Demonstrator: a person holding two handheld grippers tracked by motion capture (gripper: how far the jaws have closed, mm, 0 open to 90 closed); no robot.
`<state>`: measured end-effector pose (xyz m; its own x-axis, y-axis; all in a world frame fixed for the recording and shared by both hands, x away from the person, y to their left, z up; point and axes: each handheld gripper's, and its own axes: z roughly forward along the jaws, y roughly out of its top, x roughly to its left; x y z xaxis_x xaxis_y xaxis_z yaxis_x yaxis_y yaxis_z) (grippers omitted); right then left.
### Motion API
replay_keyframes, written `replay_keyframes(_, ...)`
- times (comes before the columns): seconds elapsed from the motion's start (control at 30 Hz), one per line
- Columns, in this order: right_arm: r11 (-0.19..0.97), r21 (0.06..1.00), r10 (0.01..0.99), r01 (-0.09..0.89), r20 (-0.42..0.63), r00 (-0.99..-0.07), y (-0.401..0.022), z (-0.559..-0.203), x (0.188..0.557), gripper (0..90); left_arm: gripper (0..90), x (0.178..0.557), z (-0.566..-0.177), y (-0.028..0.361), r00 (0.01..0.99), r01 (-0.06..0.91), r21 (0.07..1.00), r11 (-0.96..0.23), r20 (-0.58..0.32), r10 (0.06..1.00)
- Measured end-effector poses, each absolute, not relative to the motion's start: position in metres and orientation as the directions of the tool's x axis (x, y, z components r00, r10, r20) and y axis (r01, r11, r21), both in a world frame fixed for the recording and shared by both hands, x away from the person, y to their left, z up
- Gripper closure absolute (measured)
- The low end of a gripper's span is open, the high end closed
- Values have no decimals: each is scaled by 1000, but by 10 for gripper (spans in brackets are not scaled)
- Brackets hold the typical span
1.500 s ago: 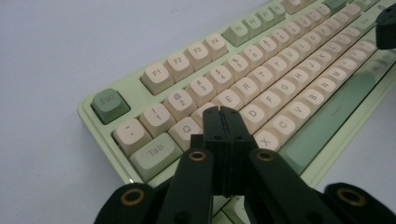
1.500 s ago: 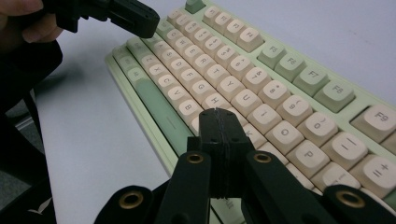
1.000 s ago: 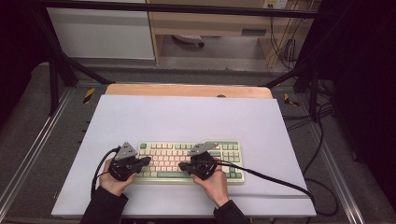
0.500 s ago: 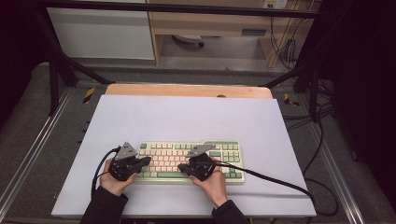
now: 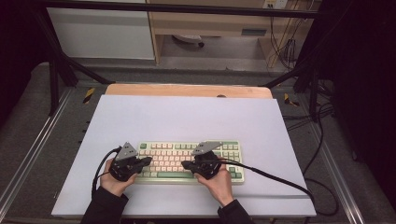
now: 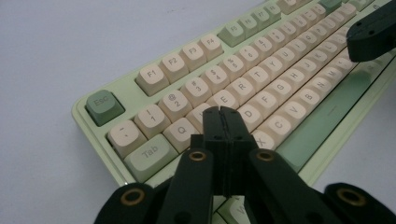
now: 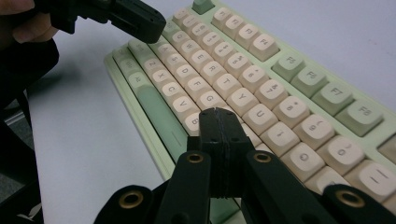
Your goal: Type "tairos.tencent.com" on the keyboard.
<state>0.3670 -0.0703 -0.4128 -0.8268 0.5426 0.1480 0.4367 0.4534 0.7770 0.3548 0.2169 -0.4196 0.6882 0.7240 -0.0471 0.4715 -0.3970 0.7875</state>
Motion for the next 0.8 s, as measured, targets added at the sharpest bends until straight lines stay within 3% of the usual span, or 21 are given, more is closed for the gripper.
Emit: replay_keyframes(0.8,414,779,585,471,169,-793,-115,-412,364,900,900,352,-418,202,710,460,785,-415,-44,703)
